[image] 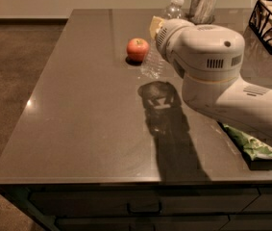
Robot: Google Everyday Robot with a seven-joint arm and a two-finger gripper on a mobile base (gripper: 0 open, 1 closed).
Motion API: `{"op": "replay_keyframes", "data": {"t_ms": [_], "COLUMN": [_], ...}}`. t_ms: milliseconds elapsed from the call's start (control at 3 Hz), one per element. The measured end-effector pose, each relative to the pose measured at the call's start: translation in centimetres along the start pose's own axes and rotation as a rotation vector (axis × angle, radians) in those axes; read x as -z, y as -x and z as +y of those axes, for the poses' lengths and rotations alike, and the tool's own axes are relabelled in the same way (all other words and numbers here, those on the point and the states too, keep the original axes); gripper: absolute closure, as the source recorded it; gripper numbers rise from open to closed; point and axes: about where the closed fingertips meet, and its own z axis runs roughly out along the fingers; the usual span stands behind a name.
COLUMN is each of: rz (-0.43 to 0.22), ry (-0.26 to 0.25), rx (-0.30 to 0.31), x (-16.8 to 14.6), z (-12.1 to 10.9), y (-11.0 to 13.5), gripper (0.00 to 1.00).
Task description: Place water bottle upright
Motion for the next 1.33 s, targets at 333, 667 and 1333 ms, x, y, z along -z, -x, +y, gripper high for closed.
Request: {"op": "replay_keyframes", "data": {"t_ms": [333, 667, 1333], "rz": [0.0, 0.017, 0.032], "ry": [0.0, -0.031, -0.235], "rx": [0.0, 0.03, 0.067], "x": [0.0, 0.3, 1.9], "z": [0.0, -0.4, -3.1], "y": [0.0, -0.3, -1.0], "gripper": [1.0, 1.0, 1.0]}}
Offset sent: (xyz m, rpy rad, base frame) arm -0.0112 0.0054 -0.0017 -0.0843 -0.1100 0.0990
